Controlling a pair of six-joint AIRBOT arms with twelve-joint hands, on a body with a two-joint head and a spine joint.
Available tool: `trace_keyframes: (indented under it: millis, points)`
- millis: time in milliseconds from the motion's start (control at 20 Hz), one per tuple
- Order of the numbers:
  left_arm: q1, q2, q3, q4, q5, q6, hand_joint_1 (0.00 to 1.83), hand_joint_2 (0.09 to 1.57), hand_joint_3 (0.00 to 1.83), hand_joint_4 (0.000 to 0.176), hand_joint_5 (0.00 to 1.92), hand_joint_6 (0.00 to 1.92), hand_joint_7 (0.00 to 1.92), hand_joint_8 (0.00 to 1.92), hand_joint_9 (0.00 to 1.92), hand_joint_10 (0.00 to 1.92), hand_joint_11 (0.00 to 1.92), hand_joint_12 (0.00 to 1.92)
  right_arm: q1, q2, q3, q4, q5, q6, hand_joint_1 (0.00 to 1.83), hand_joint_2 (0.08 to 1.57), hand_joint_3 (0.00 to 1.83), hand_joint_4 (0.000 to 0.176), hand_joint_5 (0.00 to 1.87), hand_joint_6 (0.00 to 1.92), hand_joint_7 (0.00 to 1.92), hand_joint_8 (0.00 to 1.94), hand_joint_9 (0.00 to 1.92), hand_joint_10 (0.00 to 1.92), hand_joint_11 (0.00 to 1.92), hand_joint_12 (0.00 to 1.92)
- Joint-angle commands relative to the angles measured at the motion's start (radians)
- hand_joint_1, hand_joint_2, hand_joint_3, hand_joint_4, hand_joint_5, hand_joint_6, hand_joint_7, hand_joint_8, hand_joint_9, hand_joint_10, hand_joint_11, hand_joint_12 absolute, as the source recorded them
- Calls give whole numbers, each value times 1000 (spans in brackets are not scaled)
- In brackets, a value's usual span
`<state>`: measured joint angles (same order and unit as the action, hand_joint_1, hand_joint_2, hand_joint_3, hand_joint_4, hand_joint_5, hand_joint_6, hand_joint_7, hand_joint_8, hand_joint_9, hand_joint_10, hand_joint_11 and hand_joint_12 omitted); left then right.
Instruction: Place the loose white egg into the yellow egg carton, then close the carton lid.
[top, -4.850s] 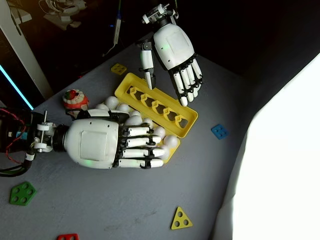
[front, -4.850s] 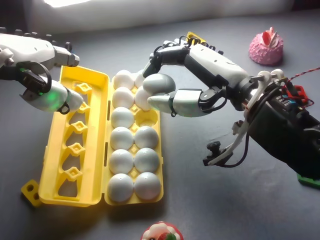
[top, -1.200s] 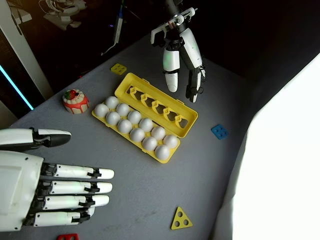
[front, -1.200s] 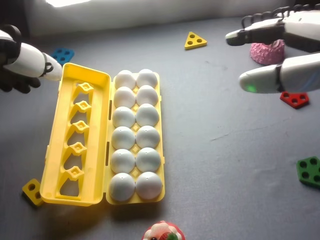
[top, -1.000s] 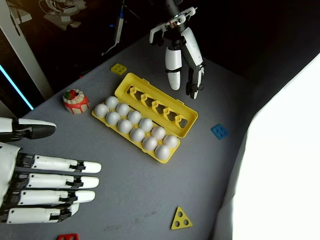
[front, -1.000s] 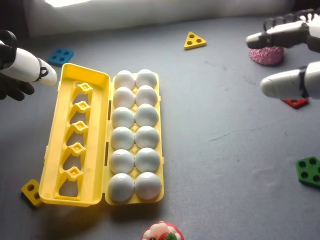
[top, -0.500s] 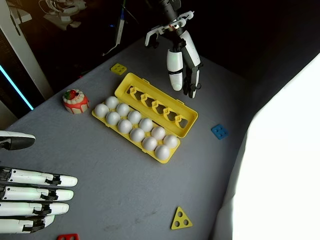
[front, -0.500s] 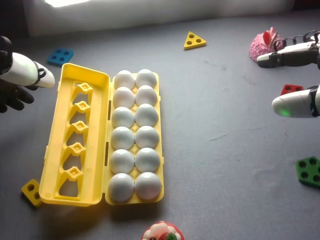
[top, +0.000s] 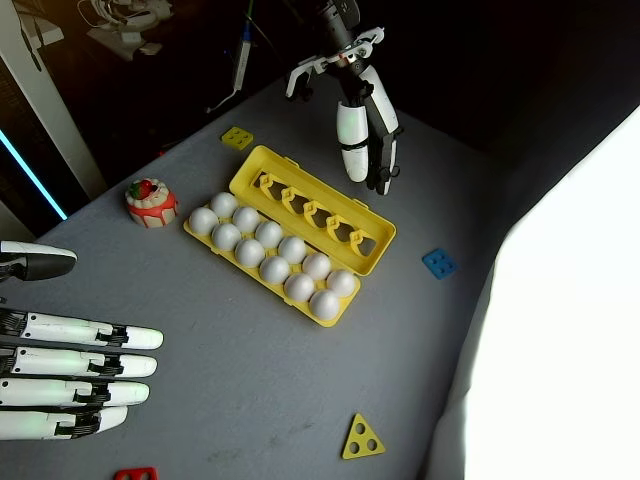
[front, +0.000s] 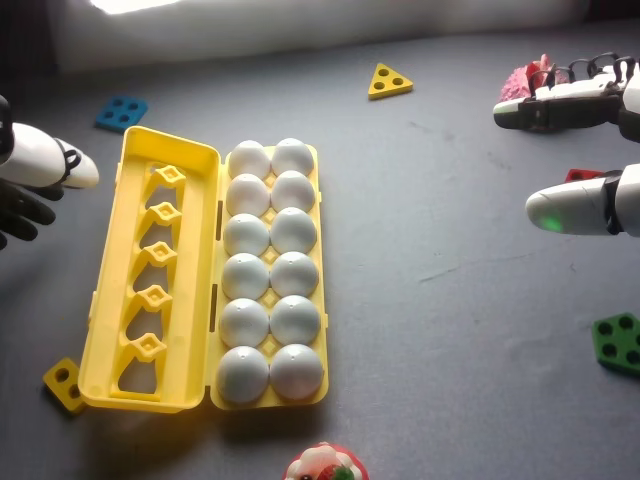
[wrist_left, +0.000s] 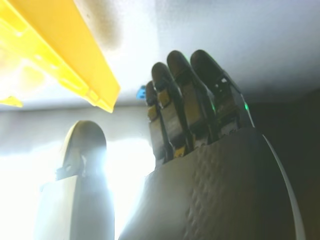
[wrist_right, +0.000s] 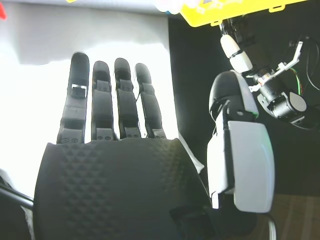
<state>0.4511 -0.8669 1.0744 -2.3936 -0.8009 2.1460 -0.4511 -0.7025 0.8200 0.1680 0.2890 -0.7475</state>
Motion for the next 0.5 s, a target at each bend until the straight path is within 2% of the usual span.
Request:
trace_keyframes:
  millis: [0,300,450]
  points:
    - [0,-3,-1,40,16,-14,493,1254,0,0,503,12,613,9,397,509,0,1457,13,4,-2,4,116,8,376,1135,0,0,306,15,289,5,198,8,0,874]
    - [45,-24,-5,40,45,-82,526,1248,0,0,512,12,624,11,400,539,0,1469,14,4,-7,4,115,7,379,1150,4,0,287,2,276,0,205,8,0,845]
    - [63,-30,-7,41,57,-110,518,1248,0,0,516,12,624,10,391,536,0,1461,14,4,-10,3,115,7,395,1139,0,0,297,5,297,5,234,18,0,938]
